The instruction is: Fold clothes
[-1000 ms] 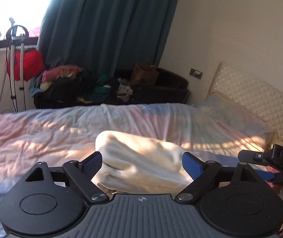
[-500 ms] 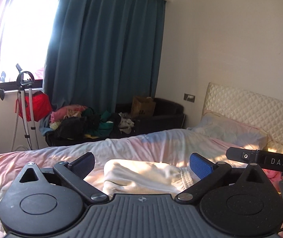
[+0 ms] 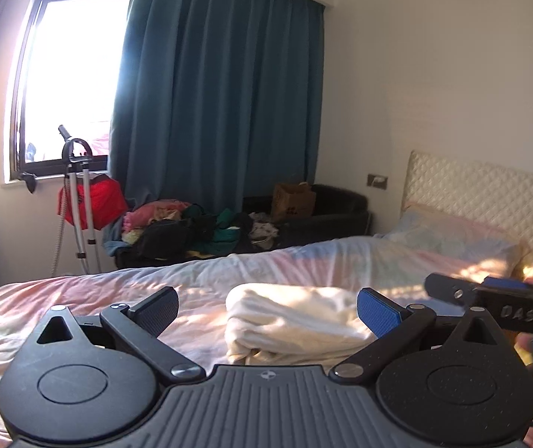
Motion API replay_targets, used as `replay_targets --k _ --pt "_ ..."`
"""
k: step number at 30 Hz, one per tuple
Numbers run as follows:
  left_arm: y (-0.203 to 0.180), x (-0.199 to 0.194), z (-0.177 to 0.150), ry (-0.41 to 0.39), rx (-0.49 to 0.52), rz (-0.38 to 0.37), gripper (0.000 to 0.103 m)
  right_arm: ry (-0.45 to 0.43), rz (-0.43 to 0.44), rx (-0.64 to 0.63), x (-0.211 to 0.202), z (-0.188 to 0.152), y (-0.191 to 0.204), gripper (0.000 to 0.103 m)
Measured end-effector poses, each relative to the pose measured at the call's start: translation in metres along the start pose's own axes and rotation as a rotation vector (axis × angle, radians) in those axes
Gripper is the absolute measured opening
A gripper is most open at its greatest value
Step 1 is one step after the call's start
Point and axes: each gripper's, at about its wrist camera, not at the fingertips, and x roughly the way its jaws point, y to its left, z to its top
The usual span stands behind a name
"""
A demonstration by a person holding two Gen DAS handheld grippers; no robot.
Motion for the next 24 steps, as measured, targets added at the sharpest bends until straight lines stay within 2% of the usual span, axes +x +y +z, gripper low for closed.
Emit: replay_targets --k 5,7,11,16,24 --pt "0.01 0.008 -0.019 0.002 -0.002 0.004 0.103 -0.016 -0.031 -0.007 0.001 -0.019 0.003 0.103" --pt "0.015 0.015 -0.031 -0.015 -0.004 -0.021 0.103 -0.02 -0.049 -0.015 0.005 -0.029 0.004 0.103" --pt "0.025 0.032 -0.048 0.012 -0.032 -0.03 0.103 -0.009 -0.071 -0.029 0.014 -0.047 0.004 0.103" --pt "0.026 0.044 -0.058 0.024 -0.016 -0.015 0.103 -0.003 -0.083 -0.063 0.025 -0.067 0.006 0.103" --pt "0.021 0.056 -0.066 0.042 0.001 0.005 0.103 0.037 -0.127 -0.08 0.042 -0.078 0.011 0.103"
